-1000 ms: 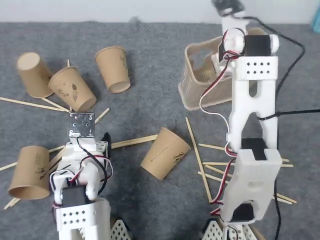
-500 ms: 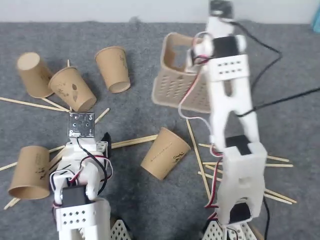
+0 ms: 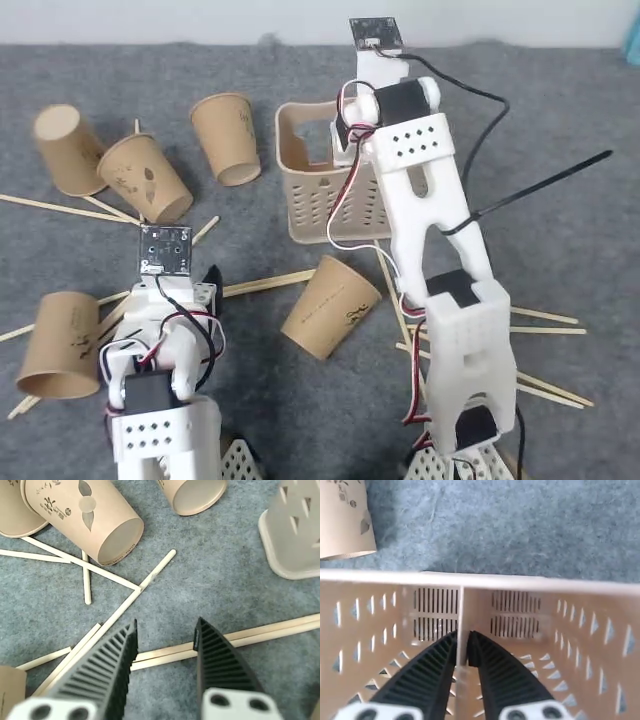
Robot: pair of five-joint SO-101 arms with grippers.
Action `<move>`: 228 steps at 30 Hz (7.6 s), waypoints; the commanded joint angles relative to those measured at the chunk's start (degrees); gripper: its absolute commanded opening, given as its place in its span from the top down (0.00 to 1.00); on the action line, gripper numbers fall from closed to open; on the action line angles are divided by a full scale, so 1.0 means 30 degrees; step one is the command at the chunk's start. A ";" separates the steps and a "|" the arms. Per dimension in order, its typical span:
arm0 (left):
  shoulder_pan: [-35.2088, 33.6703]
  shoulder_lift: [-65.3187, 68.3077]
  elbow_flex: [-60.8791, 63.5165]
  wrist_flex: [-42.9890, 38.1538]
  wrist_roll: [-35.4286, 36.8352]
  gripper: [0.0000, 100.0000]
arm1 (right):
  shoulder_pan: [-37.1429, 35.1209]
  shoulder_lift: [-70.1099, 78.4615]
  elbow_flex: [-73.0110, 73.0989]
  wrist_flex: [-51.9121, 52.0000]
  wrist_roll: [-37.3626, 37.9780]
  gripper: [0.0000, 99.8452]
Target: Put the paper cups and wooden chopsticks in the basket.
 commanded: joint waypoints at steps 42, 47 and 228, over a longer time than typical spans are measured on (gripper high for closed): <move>0.0000 -0.0234 0.0073 -0.0264 -0.0234 0.82 | -0.5026 -1.9385 1.9575 0.1890 1.4652 0.78; 0.0000 -0.0234 0.0073 -0.0264 -0.0234 0.82 | -0.4967 -1.9385 2.3355 -0.0894 1.5092 0.78; -0.0029 -0.0234 0.0337 -0.0645 -0.0264 0.83 | 1.9619 -2.4044 4.3018 -3.0960 1.3099 0.99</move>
